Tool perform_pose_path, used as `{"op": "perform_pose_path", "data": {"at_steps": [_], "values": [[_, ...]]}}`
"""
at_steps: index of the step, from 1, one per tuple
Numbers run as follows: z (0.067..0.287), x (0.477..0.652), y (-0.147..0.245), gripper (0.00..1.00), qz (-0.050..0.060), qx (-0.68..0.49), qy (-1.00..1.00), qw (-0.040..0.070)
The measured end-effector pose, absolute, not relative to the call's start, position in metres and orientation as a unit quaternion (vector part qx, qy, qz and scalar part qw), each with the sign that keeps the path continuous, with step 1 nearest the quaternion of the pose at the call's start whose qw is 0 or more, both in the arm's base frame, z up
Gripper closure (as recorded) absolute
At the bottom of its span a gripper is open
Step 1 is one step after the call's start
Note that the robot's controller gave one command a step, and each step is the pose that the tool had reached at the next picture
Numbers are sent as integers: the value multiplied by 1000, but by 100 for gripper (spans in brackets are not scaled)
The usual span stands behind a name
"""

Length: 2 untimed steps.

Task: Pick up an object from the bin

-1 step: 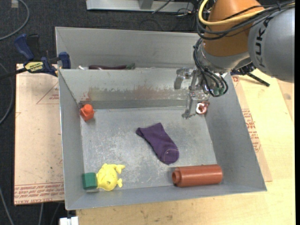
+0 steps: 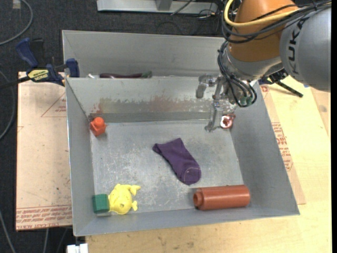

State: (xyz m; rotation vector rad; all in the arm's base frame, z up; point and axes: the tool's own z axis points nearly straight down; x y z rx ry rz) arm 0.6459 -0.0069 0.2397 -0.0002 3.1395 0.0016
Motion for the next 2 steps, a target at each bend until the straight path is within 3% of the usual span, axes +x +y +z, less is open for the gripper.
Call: {"op": "perform_pose_path", "data": {"at_steps": [1, 2], "values": [[208, 645, 1, 0, 0, 2, 1000, 6], [151, 621, 19, 0, 1, 28, 1000, 2]]}}
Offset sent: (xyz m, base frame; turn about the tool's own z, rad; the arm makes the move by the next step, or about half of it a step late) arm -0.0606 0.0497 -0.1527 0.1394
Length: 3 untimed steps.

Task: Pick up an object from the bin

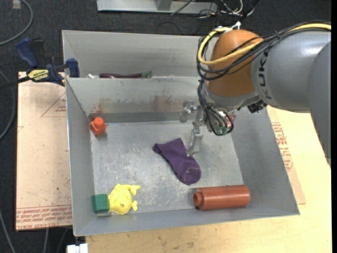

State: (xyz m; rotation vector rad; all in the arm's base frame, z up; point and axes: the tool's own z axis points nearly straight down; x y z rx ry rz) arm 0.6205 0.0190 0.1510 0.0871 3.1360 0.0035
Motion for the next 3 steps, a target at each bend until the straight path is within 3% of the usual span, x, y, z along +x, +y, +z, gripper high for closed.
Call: {"op": "perform_pose_path", "data": {"at_steps": [1, 2, 3], "values": [[113, 615, 31, 0, 1, 3, 1000, 3], [72, 604, 69, 100, 1, 40, 999, 5], [72, 604, 69, 100, 1, 40, 999, 5]]}}
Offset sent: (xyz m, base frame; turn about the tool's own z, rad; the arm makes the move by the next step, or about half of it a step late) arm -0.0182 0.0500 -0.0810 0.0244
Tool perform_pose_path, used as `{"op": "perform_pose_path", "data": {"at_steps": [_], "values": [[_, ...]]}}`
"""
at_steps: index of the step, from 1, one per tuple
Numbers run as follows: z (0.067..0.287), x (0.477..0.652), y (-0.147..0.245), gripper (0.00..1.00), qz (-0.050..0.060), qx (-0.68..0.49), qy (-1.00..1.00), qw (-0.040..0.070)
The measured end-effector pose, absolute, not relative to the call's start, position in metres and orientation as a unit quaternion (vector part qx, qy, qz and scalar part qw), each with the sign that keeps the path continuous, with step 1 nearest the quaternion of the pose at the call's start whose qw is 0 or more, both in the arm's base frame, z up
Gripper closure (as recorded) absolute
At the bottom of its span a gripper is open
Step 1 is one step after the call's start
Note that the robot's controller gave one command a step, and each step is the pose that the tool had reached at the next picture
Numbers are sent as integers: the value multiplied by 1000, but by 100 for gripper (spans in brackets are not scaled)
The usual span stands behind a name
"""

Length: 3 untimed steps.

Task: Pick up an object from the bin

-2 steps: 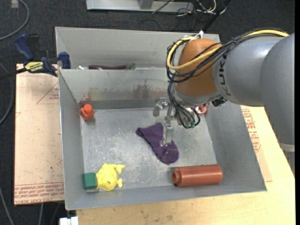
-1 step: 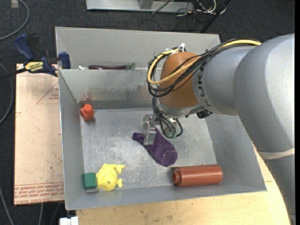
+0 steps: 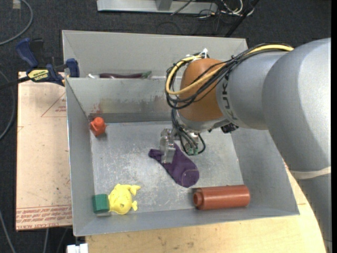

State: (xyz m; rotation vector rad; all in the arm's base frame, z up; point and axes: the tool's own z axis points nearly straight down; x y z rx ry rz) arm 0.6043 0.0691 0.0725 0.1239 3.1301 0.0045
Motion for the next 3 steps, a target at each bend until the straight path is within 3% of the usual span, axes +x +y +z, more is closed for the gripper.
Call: {"op": "perform_pose_path", "data": {"at_steps": [1, 2, 3], "values": [[136, 608, 54, 100, 2, 21, 1000, 6], [136, 608, 54, 100, 2, 20, 1000, 6], [237, 603, 55, 100, 2, 3, 1000, 8]]}}
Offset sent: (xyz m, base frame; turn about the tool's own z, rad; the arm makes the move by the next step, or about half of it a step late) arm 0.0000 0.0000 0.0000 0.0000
